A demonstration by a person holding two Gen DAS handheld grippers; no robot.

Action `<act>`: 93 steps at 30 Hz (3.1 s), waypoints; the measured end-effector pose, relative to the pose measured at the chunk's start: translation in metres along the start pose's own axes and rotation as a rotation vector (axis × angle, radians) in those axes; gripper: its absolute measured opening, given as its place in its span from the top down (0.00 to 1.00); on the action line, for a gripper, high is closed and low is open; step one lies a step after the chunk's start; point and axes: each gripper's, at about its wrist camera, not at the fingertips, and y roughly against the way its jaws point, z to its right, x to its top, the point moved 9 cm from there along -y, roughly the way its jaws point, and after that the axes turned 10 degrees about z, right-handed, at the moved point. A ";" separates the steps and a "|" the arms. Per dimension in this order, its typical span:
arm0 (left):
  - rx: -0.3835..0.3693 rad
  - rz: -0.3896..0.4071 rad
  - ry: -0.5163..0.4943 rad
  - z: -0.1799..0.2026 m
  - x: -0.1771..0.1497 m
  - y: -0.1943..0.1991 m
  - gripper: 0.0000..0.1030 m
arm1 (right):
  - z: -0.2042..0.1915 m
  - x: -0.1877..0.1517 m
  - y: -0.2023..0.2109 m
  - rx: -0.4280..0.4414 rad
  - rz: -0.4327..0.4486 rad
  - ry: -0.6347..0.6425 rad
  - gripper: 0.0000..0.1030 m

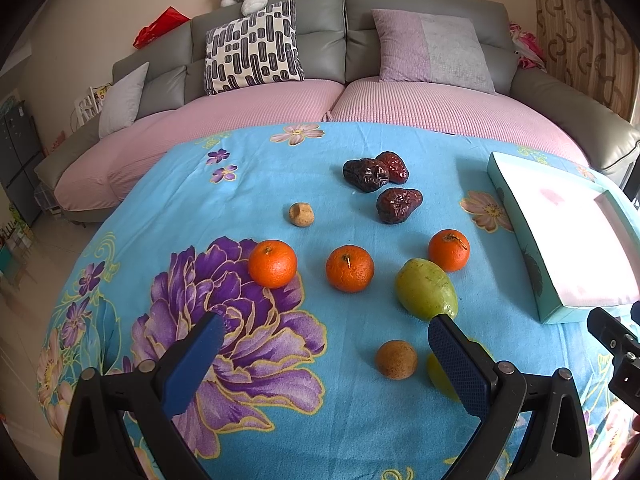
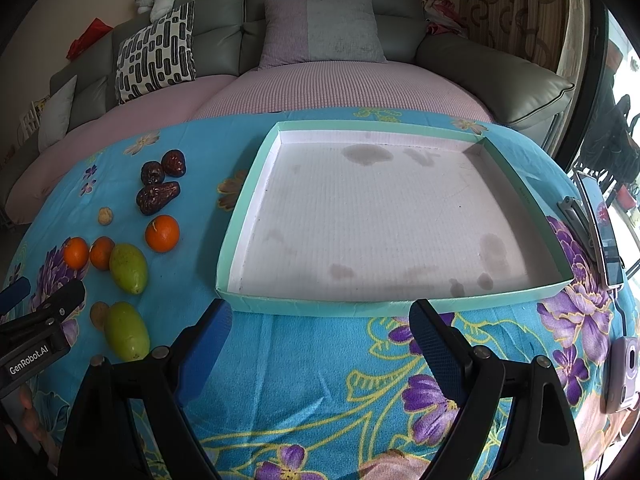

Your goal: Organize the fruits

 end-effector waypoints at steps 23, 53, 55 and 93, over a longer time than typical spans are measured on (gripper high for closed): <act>0.073 0.007 0.134 -0.063 0.025 -0.013 0.00 | -0.105 0.012 0.020 0.321 0.111 0.130 0.12; -0.050 -0.172 0.258 -0.055 0.010 -0.082 0.33 | -0.146 -0.025 -0.014 0.400 -0.084 0.191 0.37; -0.057 -0.177 0.256 -0.054 0.010 -0.083 0.52 | -0.146 -0.027 -0.015 0.407 -0.094 0.183 0.51; -0.295 0.057 0.158 0.053 0.078 -0.031 0.61 | -0.051 0.068 0.022 0.216 0.172 0.030 0.60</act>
